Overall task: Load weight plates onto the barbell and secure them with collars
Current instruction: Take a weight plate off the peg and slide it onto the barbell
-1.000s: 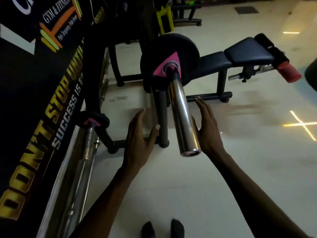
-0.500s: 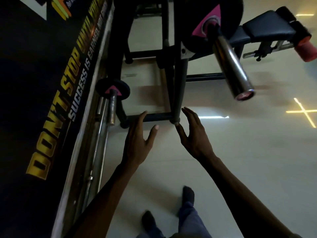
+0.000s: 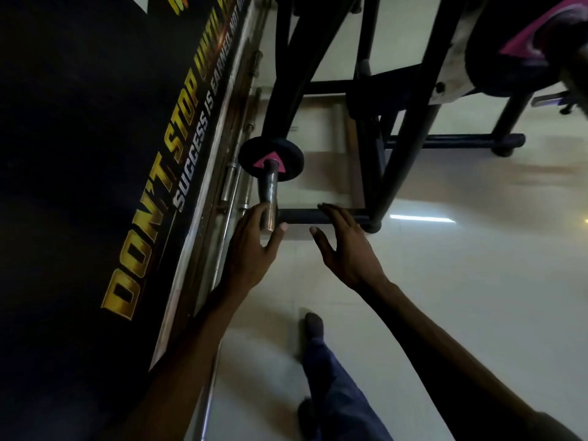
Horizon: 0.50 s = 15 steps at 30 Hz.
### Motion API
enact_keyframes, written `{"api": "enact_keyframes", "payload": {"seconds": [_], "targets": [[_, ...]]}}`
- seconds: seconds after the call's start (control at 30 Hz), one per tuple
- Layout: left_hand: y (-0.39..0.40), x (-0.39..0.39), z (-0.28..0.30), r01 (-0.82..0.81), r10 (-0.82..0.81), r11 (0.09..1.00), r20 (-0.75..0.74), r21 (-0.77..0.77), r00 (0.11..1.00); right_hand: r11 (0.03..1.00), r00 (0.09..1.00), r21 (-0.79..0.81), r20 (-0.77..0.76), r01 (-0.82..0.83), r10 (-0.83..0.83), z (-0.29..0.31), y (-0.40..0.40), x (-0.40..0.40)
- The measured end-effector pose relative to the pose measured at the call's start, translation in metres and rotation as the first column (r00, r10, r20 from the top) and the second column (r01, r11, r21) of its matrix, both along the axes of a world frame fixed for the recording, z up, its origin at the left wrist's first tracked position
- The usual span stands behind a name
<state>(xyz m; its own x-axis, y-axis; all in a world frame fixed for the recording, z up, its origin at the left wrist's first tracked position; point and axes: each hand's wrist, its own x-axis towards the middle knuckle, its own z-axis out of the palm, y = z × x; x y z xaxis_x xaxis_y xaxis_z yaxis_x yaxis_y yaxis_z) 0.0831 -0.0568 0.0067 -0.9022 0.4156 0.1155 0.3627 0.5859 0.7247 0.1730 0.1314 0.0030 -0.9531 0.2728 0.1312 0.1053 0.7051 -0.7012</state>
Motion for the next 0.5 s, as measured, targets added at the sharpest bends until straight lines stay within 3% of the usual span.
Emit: {"api": "enact_keyframes", "payload": {"seconds": [0.27,0.5], "targets": [[-0.002,-0.138,-0.041,-0.044,0.051,0.997,0.108,-0.058,0.993,0.998,0.998,-0.064,0.065,-0.012,0.016,-0.042,0.015,-0.149],[0.011,-0.238,-0.078,-0.015,0.021,0.998,0.097,-0.058,0.995,0.996,0.987,-0.086,0.16,0.039,-0.025,-0.076,0.025,-0.243]]}}
